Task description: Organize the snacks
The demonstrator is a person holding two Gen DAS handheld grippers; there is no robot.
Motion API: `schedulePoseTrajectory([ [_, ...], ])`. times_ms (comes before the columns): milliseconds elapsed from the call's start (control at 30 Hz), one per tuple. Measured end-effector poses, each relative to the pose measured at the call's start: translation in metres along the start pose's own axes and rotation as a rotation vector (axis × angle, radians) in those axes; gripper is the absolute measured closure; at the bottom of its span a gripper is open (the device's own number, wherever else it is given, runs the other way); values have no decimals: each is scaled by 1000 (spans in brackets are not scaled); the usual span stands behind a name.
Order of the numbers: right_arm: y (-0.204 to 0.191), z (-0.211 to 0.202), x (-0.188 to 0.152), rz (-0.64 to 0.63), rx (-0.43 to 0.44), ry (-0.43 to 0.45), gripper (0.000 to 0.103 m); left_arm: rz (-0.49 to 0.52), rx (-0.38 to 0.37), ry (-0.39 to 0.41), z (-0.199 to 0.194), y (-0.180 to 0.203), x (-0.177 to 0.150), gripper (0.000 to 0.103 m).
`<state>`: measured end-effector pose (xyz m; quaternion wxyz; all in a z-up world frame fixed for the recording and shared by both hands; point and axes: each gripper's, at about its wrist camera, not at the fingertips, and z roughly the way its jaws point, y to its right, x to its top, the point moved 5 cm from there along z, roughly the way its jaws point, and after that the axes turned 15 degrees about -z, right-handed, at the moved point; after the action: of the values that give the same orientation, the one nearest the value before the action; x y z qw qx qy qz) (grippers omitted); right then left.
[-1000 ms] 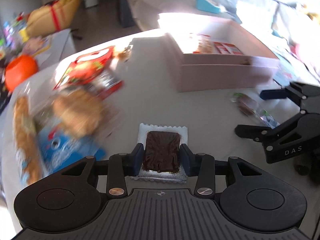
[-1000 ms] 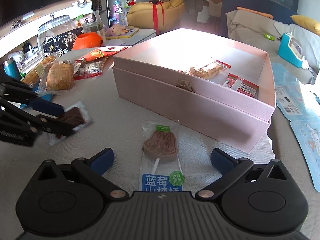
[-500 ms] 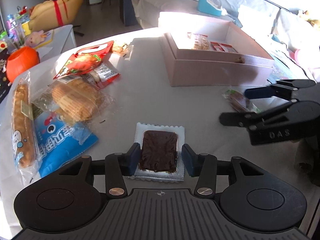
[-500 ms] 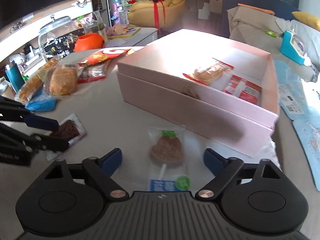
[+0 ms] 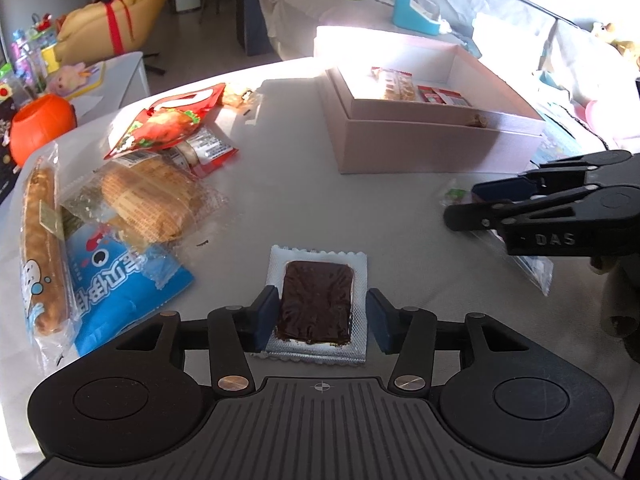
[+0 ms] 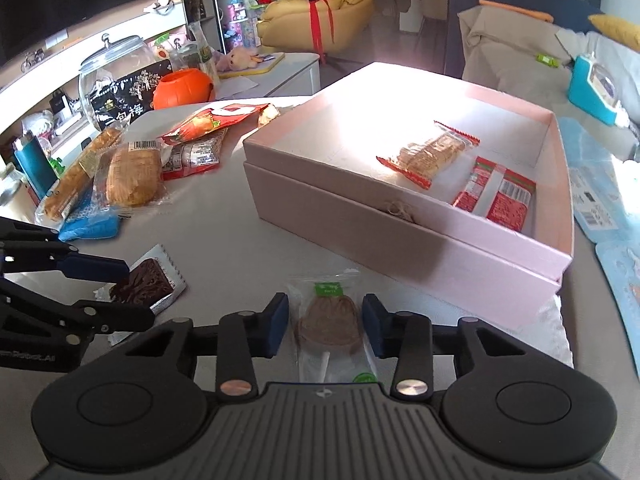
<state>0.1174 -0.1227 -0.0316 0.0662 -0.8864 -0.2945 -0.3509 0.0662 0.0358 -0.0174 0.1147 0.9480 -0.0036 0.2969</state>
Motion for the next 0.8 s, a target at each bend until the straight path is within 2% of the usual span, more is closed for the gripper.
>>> schedulePoseTrajectory([
  [200,1,-20,-16,-9,-20,-1,63,23,-12,4,-2,1,-3,51],
  [300,8,-32,-21,2,-35,6,63,14,-68,12,-6,2,-6,52],
  [333,9,-35,-22,8,-40,12,64,17,-76,19,-7,3,-8,61],
  [400,14,-45,-23,22,-41,27,64,34,-71,34,-9,6,-11,61],
  [500,21,-58,-20,35,-47,59,65,24,-105,45,-13,10,-9,61],
  [800,33,-79,-9,62,-62,130,65,7,-145,126,-33,17,9,61],
])
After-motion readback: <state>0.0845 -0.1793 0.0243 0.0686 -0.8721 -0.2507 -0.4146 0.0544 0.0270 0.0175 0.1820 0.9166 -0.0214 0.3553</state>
